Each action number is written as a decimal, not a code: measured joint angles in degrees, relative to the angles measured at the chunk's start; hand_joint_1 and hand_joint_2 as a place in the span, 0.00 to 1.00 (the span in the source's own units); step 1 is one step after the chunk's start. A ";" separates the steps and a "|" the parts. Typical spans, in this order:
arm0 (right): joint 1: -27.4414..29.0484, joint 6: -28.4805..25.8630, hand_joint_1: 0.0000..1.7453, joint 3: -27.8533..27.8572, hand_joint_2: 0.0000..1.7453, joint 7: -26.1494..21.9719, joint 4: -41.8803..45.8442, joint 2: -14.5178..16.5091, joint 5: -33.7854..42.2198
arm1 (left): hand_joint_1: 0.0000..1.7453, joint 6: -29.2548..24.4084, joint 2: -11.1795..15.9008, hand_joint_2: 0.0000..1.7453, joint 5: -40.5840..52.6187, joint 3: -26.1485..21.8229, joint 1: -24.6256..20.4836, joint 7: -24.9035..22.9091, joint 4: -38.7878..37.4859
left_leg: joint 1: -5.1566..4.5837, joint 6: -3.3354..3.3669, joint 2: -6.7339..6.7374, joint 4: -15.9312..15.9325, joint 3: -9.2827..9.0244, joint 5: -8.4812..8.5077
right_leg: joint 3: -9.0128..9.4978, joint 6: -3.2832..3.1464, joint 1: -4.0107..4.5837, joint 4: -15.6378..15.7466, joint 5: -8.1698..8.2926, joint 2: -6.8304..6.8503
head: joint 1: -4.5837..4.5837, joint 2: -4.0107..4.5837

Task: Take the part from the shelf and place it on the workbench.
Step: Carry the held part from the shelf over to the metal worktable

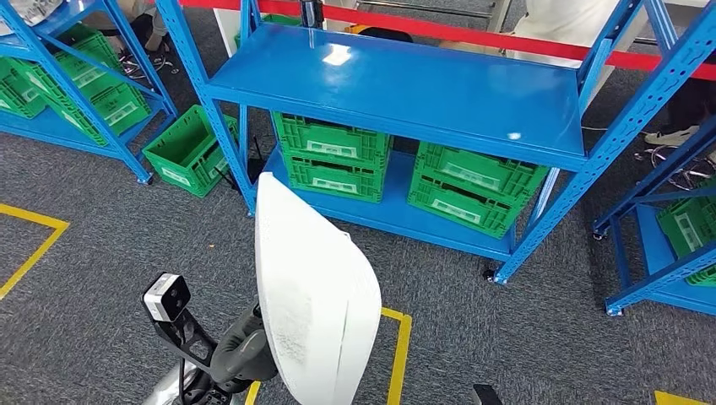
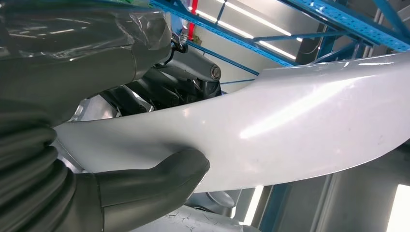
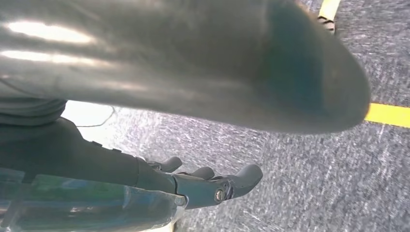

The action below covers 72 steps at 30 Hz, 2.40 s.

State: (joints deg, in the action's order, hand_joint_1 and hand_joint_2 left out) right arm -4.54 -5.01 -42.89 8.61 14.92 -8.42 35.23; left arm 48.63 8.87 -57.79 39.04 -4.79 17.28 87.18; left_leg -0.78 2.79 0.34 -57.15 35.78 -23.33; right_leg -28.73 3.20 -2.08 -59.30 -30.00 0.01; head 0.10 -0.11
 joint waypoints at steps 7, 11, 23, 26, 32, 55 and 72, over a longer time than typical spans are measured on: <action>-0.13 0.87 0.00 -0.13 0.00 0.72 0.01 0.05 -1.22 | 1.00 0.73 0.22 1.00 1.63 -0.75 0.59 1.29 0.01 | 0.96 -2.59 -0.15 -10.56 4.33 -7.25 | -0.67 -3.09 -0.10 1.62 0.11 0.06 | 0.08 0.00; -0.02 1.41 0.00 -0.44 0.00 1.02 0.01 0.04 -1.60 | 1.00 0.90 0.36 1.00 2.10 -0.83 1.04 1.47 0.01 | 1.42 -2.73 -0.14 -13.86 3.33 -7.37 | -1.51 -2.95 0.13 1.56 0.84 0.15 | 0.12 0.00; -0.19 1.58 0.00 -1.01 0.00 1.65 0.11 0.52 -2.03 | 1.00 1.95 0.52 1.00 3.19 -0.90 1.18 2.43 0.31 | 0.54 0.86 -1.15 2.18 -4.31 -2.07 | -8.17 -2.30 0.50 -10.79 -4.33 0.52 | -0.01 0.00; 0.08 1.87 0.00 -1.05 0.00 1.98 0.10 0.60 -2.14 | 1.00 2.47 0.67 1.00 3.49 -0.82 1.51 2.53 0.23 | 0.36 0.76 -2.53 1.59 -3.83 -1.99 | -8.10 -1.25 0.47 -11.09 -3.25 0.28 | 0.01 0.00; 0.53 3.15 0.00 -1.10 0.00 1.86 0.03 0.91 -2.21 | 1.00 4.06 1.08 1.00 4.10 -0.65 1.64 3.40 -0.24 | 0.18 -0.58 -5.21 -0.73 -1.87 -2.22 | -2.49 -1.56 0.47 0.96 1.05 -1.48 | 0.06 0.00; 0.27 4.90 0.00 -4.38 0.00 3.14 2.39 -0.73 -5.36 | 1.00 4.35 2.00 1.00 10.63 -2.27 3.96 8.86 -0.07 | 0.43 0.49 -2.56 0.58 -2.42 -1.88 | -10.18 -2.11 0.67 -14.55 -5.18 0.43 | 0.03 0.00; -1.12 6.60 0.00 -7.11 0.00 4.51 2.79 -0.78 -6.93 | 1.00 3.86 2.09 1.00 12.35 -3.37 4.97 10.70 -0.09 | 1.48 -3.02 -0.24 -14.52 5.76 -7.14 | -3.52 -3.26 0.42 0.19 1.29 3.14 | 0.35 0.00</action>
State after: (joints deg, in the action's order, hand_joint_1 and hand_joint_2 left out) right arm -5.66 1.60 -50.01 13.11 17.71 -9.20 28.31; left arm 52.49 10.96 -45.44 35.67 0.18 27.98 87.08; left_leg 0.69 -0.24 0.09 -71.67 41.54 -30.46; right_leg -32.26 -0.06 -1.66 -59.11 -28.71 3.14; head 0.45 -0.11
